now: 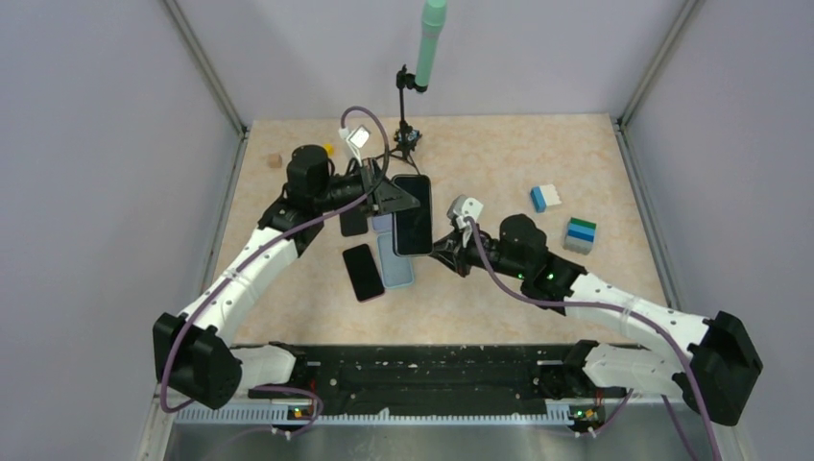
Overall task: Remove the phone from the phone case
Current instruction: Remove the phone case from the phone.
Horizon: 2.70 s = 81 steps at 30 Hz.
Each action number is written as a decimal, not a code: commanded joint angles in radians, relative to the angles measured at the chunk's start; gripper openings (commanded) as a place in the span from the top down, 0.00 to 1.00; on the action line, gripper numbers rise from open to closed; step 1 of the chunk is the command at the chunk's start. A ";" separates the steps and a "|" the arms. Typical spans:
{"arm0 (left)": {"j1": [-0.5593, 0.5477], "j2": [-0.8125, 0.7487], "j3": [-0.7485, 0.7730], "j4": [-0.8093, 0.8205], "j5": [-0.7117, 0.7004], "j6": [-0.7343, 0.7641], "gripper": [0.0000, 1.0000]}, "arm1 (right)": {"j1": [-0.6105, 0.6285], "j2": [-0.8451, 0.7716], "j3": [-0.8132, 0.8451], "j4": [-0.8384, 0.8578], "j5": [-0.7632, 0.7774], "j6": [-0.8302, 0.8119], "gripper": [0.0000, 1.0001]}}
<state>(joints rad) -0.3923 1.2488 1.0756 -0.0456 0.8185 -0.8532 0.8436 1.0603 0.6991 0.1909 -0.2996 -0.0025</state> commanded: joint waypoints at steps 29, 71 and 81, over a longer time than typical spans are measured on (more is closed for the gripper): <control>-0.027 -0.132 0.058 -0.147 -0.148 0.066 1.00 | -0.032 -0.151 0.022 0.019 -0.040 0.525 0.67; -0.026 -0.227 -0.018 0.013 -0.212 0.045 1.00 | -0.032 -0.046 -0.052 0.239 -0.018 0.788 0.59; -0.026 -0.236 -0.022 0.002 -0.258 0.054 1.00 | -0.031 -0.031 -0.053 0.208 -0.005 0.769 0.59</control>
<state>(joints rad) -0.4194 1.0618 1.0378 -0.1581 0.5804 -0.7860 0.8169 1.0187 0.6609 0.4038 -0.3073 0.7887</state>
